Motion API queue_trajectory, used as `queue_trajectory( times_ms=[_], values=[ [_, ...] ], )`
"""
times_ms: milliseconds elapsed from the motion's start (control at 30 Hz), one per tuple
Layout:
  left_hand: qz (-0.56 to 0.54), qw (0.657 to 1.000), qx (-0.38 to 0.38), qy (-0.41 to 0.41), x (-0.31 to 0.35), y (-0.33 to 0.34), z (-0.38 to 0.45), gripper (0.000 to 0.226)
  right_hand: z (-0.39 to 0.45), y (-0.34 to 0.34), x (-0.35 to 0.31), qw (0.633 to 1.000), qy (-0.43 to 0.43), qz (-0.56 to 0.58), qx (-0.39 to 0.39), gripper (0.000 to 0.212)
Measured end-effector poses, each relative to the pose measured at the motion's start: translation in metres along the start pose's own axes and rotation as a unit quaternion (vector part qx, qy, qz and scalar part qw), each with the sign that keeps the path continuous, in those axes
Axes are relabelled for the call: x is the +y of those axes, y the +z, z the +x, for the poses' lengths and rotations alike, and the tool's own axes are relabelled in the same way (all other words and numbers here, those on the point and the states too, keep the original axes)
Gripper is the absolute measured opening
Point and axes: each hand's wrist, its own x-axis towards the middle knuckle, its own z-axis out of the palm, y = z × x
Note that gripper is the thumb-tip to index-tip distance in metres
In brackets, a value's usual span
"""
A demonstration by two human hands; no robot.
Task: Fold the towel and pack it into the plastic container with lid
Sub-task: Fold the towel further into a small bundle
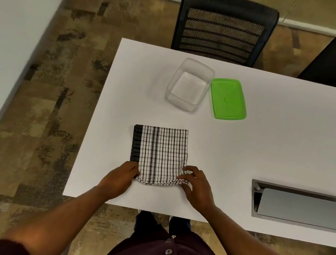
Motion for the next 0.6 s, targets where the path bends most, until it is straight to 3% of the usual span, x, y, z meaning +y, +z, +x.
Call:
queue_trajectory(
  times_ms=[133,200,267,333,433,533,600],
  values=[
    [-0.095,0.995,0.013,-0.010,0.002,-0.007,-0.004,0.025,-0.004,-0.009,0.004,0.998,-0.036,-0.043,-0.007,0.027],
    [-0.162,0.985,0.010,-0.058,0.006,-0.016,-0.005,0.022,-0.002,-0.011,0.007,0.999,-0.040,-0.001,0.003,0.028],
    [-0.223,0.968,0.042,-0.105,0.009,-0.022,0.001,0.026,0.003,-0.014,0.003,0.995,0.024,0.098,0.027,0.029],
    [-0.298,0.937,0.094,-0.157,0.013,-0.026,0.015,0.031,0.016,-0.016,-0.002,0.979,0.095,0.177,0.036,0.032],
    [-0.376,0.877,0.173,-0.243,0.016,-0.027,0.038,0.027,0.041,-0.019,-0.007,0.966,0.135,0.216,0.046,0.040],
    [-0.462,0.800,0.202,-0.326,0.014,-0.024,0.051,0.024,0.068,-0.017,-0.010,0.960,0.162,0.227,0.034,0.039],
    [-0.496,0.767,0.212,-0.347,0.016,-0.023,0.056,0.026,0.082,-0.012,-0.011,0.961,0.177,0.212,0.024,0.033]
  ],
)
